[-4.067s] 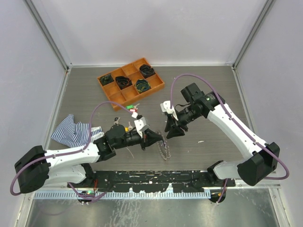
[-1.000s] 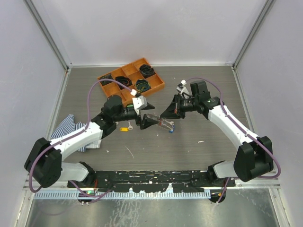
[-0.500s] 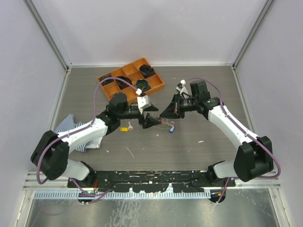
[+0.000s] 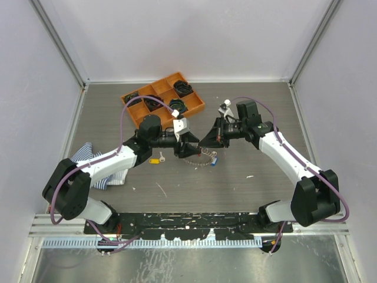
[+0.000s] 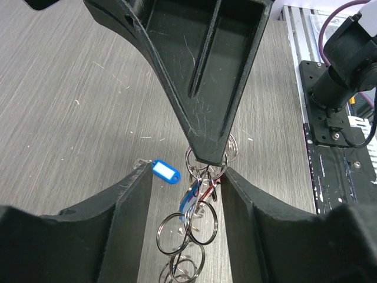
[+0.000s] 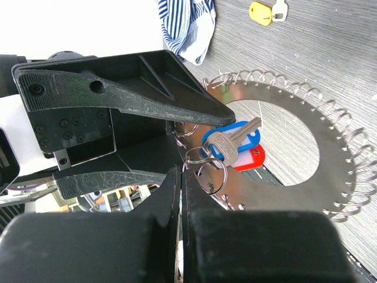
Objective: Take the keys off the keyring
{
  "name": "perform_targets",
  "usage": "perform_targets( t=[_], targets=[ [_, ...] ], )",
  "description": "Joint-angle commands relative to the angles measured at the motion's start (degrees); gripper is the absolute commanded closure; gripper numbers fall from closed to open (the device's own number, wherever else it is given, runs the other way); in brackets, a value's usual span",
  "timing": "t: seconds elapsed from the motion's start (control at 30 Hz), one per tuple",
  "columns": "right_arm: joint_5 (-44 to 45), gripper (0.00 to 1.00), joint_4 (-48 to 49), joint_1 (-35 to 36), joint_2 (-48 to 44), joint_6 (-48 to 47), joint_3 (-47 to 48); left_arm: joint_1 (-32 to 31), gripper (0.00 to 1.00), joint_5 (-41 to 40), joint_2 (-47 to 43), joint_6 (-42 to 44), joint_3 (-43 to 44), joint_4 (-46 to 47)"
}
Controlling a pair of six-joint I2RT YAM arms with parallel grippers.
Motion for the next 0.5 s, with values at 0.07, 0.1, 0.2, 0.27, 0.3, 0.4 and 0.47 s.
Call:
perform_targets(
  t=[0.07, 0.1, 0.2, 0.27, 0.3, 0.4, 0.47],
  targets=[
    [-2.48, 0.99, 3.43, -0.06, -2.13, 1.04, 0.04, 0.36, 0.56, 1.32, -0.73, -0.22, 2.35, 1.56],
    [-2.53, 0.99, 3.45, -0.05, -2.2, 1.03, -0.12, 0.32, 0.59, 1.34, -0.75, -0.22, 2.54, 1.41],
    [-2.67, 0.99, 3.72, -0.09, -2.3, 1.04, -0.21, 0.46, 0.7, 1.63, -0.84, -0.14, 2.76, 0.69],
    [-2.78, 0.99, 3.93, -0.11, -2.43, 0.96, -0.44, 0.62, 0.78, 2.28, -0.84, -0.4, 2.79, 0.77],
    [-2.94, 0.99, 4.11, -0.05, -2.47, 0.91, -0.48, 0.73, 0.85, 2.58, -0.84, -0.71, 2.76, 0.95],
    [-3.19, 0.94, 4.56, -0.05, -2.69, 0.91, -0.83, 1.27, 0.95, 3.37, -1.04, -2.06, 2.27, 2.78],
    [-3.36, 0.88, 4.84, -0.08, -2.82, 0.76, -1.09, 1.52, 1.0, 3.71, -1.32, -2.85, 1.94, 4.16]
  ],
)
